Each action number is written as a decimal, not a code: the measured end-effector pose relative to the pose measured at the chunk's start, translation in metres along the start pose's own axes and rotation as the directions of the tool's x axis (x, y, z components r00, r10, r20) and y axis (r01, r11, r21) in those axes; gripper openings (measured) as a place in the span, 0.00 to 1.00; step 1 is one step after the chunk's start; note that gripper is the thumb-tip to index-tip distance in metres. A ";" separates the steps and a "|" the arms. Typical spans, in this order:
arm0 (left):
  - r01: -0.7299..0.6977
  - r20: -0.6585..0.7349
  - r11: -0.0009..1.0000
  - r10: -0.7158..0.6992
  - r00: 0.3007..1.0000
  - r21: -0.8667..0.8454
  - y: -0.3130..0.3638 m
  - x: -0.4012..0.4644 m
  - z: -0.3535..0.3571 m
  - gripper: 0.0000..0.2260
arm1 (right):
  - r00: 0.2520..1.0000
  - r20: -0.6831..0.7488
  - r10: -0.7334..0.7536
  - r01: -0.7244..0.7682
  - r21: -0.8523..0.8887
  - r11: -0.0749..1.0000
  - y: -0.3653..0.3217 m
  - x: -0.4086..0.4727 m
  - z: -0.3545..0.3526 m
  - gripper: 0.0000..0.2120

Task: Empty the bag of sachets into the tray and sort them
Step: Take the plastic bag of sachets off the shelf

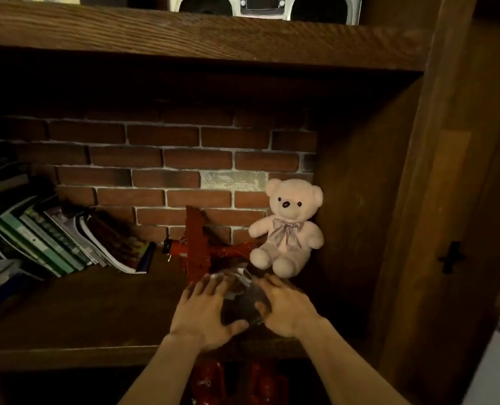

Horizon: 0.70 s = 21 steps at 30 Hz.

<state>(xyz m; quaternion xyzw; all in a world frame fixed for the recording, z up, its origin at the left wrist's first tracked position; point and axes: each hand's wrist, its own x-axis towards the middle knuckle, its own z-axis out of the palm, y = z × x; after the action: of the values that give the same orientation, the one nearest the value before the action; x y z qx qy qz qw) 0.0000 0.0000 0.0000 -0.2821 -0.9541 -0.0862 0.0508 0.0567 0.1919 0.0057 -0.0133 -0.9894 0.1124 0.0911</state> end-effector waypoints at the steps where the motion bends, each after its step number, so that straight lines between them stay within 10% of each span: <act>1: -0.029 0.043 1.000 0.029 0.999 0.000 0.001 -0.002 0.003 0.46 | 1.000 0.030 0.001 -0.001 0.012 1.000 0.001 -0.001 0.005 0.28; 6: -0.062 0.236 0.998 0.060 0.970 -0.002 0.000 -0.003 0.017 0.43 | 0.987 0.159 0.021 -0.023 0.012 1.000 0.006 0.001 0.022 0.28; 17: -0.049 0.212 0.999 0.047 0.976 0.006 -0.012 0.016 0.018 0.20 | 0.975 0.216 -0.056 0.060 -0.012 0.998 0.009 0.017 0.028 0.33; 21: -0.056 0.172 0.998 0.062 0.983 -0.041 -0.015 0.014 0.019 0.08 | 0.975 0.193 -0.107 0.128 -0.102 0.987 0.007 0.012 0.028 0.19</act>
<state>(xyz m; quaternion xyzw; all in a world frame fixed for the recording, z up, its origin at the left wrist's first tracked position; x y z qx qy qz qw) -0.0211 -0.0013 -0.0187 -0.3176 -0.9445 -0.0769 -0.0347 0.0398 0.1936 -0.0202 0.0507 -0.9974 0.0511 0.0035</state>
